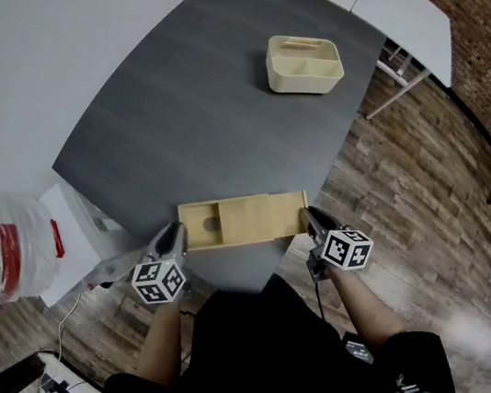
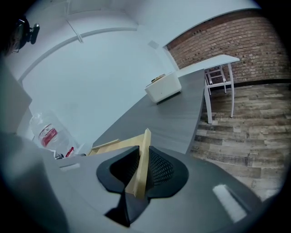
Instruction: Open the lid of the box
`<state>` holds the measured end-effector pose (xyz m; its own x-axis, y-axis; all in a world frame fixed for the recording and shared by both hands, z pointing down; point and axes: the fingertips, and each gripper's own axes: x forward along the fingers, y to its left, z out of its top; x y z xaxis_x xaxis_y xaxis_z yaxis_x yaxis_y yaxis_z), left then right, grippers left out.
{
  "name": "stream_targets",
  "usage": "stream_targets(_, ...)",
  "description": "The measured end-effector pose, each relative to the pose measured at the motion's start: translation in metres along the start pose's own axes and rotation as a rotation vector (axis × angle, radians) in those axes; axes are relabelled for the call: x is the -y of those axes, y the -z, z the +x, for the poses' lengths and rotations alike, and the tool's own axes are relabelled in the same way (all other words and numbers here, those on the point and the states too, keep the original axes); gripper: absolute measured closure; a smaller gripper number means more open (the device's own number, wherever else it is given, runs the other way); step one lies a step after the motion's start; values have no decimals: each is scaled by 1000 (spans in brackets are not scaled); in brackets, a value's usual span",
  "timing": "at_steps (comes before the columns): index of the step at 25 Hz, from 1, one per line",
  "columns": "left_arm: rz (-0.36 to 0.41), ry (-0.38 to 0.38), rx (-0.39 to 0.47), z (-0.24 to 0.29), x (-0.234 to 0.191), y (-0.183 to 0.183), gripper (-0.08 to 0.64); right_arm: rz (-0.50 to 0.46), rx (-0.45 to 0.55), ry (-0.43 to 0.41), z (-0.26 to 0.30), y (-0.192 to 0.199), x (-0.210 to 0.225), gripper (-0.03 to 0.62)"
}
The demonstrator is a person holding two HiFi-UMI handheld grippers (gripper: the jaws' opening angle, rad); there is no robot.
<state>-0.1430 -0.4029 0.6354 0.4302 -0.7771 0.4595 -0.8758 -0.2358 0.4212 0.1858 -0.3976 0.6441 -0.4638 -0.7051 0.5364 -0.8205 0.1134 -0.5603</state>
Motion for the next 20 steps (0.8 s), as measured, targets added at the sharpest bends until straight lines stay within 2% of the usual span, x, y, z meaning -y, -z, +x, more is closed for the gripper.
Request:
stream_targets(9, 38, -8, -14, 0, 1, 0, 500, 12, 26, 31, -7, -5, 11, 528)
stream_targets(15, 96, -18, -26, 0, 4, 0, 517, 15, 36, 47, -11, -7, 18, 528)
stream_targets(20, 78, -21, -29, -1, 4, 0, 518, 14, 42, 61, -15, -9, 23, 529)
